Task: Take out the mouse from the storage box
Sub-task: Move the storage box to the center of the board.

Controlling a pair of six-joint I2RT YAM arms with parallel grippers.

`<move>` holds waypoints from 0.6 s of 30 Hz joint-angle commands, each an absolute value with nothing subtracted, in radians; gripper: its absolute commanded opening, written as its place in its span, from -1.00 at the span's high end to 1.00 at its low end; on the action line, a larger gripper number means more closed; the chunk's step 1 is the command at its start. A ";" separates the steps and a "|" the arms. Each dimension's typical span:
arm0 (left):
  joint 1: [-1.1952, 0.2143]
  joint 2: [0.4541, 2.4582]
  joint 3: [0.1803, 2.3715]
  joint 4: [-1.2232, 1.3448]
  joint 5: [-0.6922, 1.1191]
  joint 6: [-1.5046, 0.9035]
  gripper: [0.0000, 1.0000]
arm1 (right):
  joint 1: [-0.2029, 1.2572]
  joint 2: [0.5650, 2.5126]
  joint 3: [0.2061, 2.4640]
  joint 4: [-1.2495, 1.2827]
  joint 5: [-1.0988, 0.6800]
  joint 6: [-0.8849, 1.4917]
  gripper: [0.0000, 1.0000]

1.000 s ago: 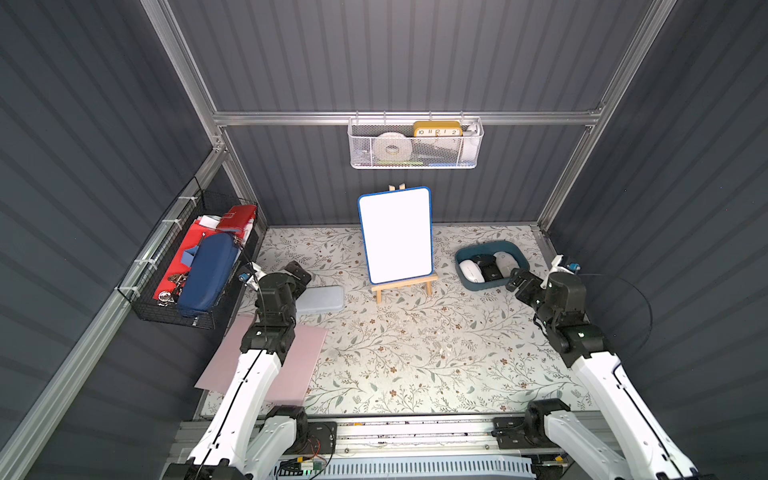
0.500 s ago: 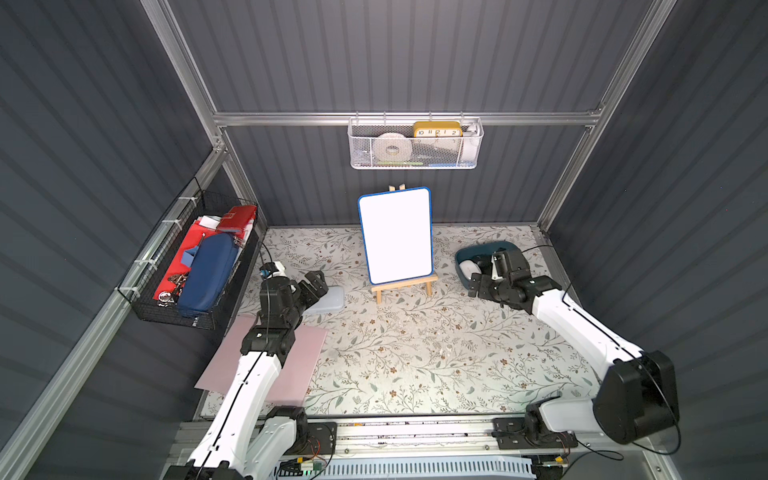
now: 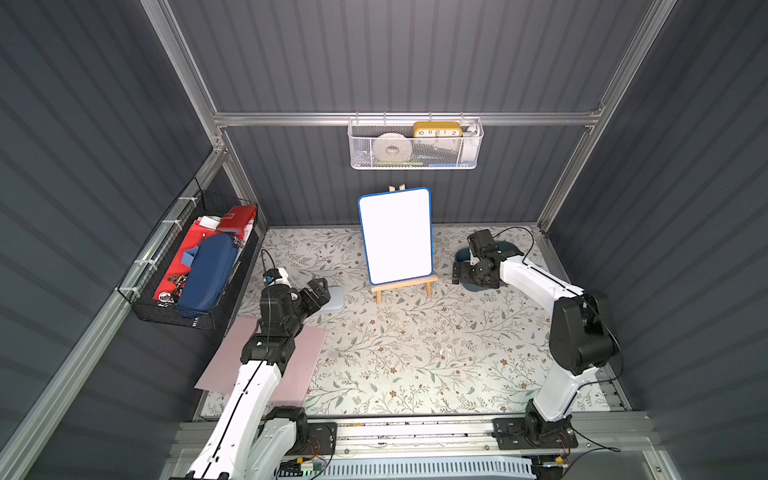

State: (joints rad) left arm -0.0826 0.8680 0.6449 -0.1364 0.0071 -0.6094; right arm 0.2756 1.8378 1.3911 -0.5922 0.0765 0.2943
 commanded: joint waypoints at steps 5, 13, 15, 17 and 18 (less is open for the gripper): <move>-0.083 0.867 0.634 -0.139 0.014 -0.580 -0.99 | 0.282 1.923 1.483 -0.666 0.074 0.247 -0.98; -0.083 0.885 0.632 -0.125 0.011 -0.583 -0.99 | 0.284 1.952 1.484 -0.691 0.057 0.232 -0.98; -0.083 0.887 0.629 -0.122 0.013 -0.584 -0.99 | 0.284 1.948 1.482 -0.702 0.055 0.231 -0.98; -0.083 0.884 0.625 -0.126 0.012 -0.586 -0.99 | 0.284 1.937 1.468 -0.706 0.054 0.227 -0.98; -0.083 0.880 0.623 -0.128 0.010 -0.587 -0.99 | 0.284 1.933 1.461 -0.702 0.054 0.227 -0.98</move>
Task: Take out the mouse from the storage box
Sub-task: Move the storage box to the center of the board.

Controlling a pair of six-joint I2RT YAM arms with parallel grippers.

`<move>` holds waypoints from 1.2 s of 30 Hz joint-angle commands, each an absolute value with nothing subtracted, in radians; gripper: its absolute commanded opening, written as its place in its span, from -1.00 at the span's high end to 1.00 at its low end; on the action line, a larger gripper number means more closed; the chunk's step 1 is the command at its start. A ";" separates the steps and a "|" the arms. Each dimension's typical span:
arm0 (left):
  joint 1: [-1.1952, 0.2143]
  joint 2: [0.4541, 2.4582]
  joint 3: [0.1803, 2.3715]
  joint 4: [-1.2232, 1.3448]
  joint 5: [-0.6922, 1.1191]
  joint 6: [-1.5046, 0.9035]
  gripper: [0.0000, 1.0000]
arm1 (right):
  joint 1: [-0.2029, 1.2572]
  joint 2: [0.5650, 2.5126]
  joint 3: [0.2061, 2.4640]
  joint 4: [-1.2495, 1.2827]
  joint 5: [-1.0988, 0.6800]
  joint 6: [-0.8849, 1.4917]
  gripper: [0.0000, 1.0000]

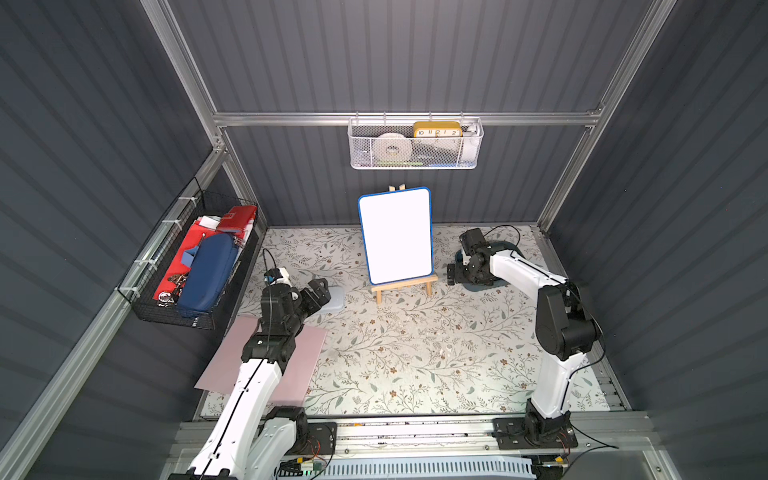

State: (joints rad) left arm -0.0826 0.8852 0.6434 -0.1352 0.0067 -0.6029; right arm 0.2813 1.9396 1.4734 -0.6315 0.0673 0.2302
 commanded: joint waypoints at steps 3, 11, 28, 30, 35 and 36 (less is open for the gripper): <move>-0.084 0.858 0.605 -0.129 0.003 -0.591 -0.99 | 0.284 1.937 1.451 -0.695 0.053 0.218 -0.98; -0.083 0.838 0.592 -0.147 -0.012 -0.594 -0.99 | 0.288 1.970 1.455 -0.688 0.005 0.212 -0.98; -0.083 0.870 0.617 -0.144 -0.024 -0.592 -0.99 | 0.321 1.866 1.338 -0.731 0.022 0.258 -0.98; -0.083 0.880 0.621 -0.138 -0.023 -0.592 -0.99 | 0.340 1.853 1.318 -0.740 0.024 0.263 -0.98; -0.083 0.878 0.620 -0.143 -0.016 -0.600 -0.99 | 0.416 1.787 1.222 -0.714 0.043 0.293 -0.98; -0.083 0.875 0.617 -0.145 -0.013 -0.603 -0.99 | 0.432 1.771 1.202 -0.707 0.043 0.302 -0.98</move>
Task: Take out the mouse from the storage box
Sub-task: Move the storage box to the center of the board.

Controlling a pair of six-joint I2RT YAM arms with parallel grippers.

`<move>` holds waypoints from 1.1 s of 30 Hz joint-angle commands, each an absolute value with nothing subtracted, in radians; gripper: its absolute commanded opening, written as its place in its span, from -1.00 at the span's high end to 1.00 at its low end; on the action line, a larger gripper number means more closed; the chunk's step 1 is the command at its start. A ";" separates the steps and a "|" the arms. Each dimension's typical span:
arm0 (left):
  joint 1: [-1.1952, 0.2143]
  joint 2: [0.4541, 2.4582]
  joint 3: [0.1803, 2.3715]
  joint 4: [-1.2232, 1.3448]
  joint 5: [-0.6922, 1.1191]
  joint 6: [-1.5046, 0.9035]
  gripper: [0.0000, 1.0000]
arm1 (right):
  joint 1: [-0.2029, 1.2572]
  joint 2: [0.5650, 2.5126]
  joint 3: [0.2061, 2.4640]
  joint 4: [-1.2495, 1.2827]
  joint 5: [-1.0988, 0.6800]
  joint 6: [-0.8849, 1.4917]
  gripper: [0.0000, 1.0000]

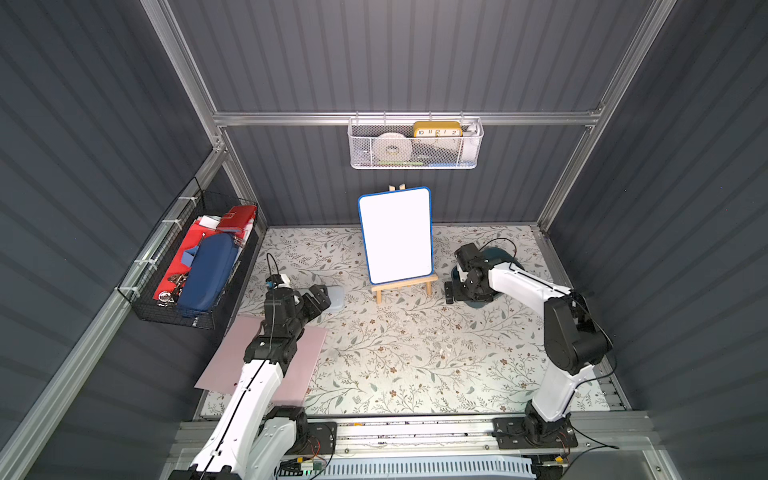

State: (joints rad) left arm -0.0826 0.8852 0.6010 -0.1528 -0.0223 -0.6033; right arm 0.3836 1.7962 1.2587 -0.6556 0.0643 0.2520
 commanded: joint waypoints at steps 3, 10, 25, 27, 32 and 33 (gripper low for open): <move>-0.083 0.865 0.609 -0.145 0.000 -0.606 -0.99 | 0.483 1.717 1.142 -0.684 0.040 0.356 -0.98; -0.083 0.886 0.583 -0.132 0.029 -0.627 -0.99 | 0.619 1.639 1.020 -0.623 0.052 0.492 -0.98; -0.083 0.858 0.541 -0.147 0.061 -0.662 -0.99 | 0.913 1.666 1.116 -0.571 0.101 0.666 -0.98; -0.083 0.855 0.539 -0.151 0.062 -0.663 -0.99 | 0.931 1.689 1.143 -0.546 0.080 0.680 -0.98; -0.083 0.846 0.531 -0.155 0.066 -0.666 -0.99 | 0.978 1.758 1.230 -0.521 0.028 0.677 -0.98; -0.083 0.844 0.532 -0.157 0.068 -0.667 -0.99 | 0.981 1.763 1.240 -0.528 0.030 0.677 -0.98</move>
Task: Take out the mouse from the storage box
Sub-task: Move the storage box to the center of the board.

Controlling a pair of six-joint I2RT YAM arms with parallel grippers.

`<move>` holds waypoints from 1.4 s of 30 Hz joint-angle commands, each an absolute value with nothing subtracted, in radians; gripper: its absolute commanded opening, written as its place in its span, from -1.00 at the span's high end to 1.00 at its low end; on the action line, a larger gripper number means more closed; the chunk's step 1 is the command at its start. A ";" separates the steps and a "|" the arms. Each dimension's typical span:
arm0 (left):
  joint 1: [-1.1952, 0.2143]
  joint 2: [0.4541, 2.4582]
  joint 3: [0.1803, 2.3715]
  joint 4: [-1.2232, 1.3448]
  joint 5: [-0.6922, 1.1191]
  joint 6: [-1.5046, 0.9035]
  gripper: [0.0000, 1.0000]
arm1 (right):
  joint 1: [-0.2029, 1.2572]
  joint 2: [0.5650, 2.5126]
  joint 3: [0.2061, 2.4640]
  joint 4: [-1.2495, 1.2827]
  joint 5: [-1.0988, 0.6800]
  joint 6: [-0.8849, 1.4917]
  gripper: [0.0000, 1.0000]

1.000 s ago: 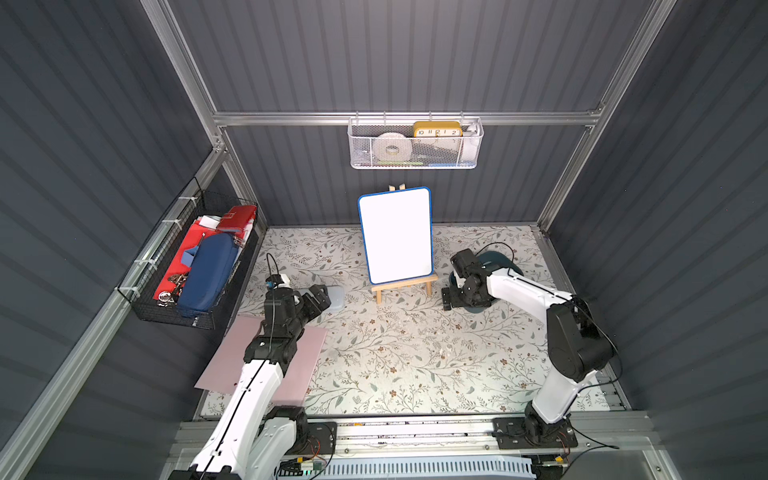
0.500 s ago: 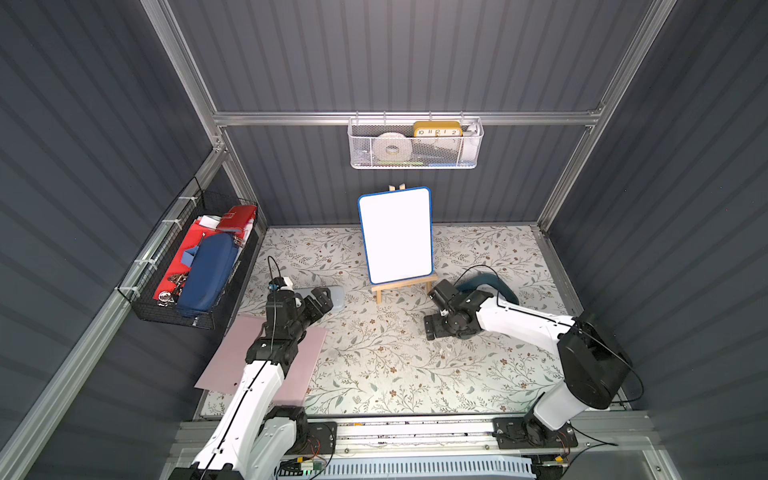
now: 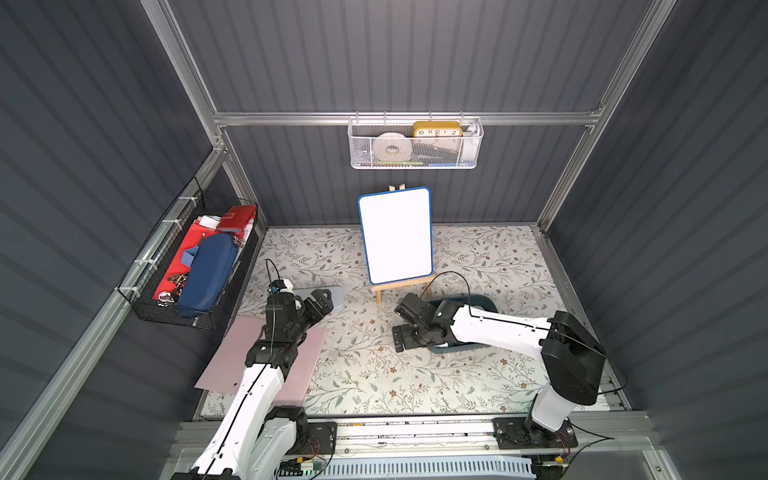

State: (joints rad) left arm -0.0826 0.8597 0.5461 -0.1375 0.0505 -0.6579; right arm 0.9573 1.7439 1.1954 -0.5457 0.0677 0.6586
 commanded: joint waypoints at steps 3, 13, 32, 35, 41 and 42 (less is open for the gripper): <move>-0.083 0.841 0.524 -0.156 0.083 -0.674 -0.99 | 0.982 1.744 1.241 -0.541 0.055 0.677 -0.98; -0.217 0.909 0.577 -0.159 0.077 -0.682 -0.99 | 0.890 1.340 1.038 -0.686 0.517 0.661 -0.98; -0.805 1.486 0.872 -0.090 -0.190 -0.750 -0.95 | 0.617 1.047 0.760 -0.568 0.339 0.704 -0.98; -0.810 1.570 0.913 -0.104 -0.187 -0.747 -0.89 | 0.617 1.061 0.761 -0.557 0.325 0.704 -0.98; -0.833 1.697 0.996 -0.138 -0.204 -0.736 -0.82 | 0.617 1.064 0.758 -0.550 0.313 0.701 -0.98; -0.835 1.709 1.004 -0.142 -0.207 -0.735 -0.80 | 0.617 1.063 0.756 -0.548 0.308 0.701 -0.98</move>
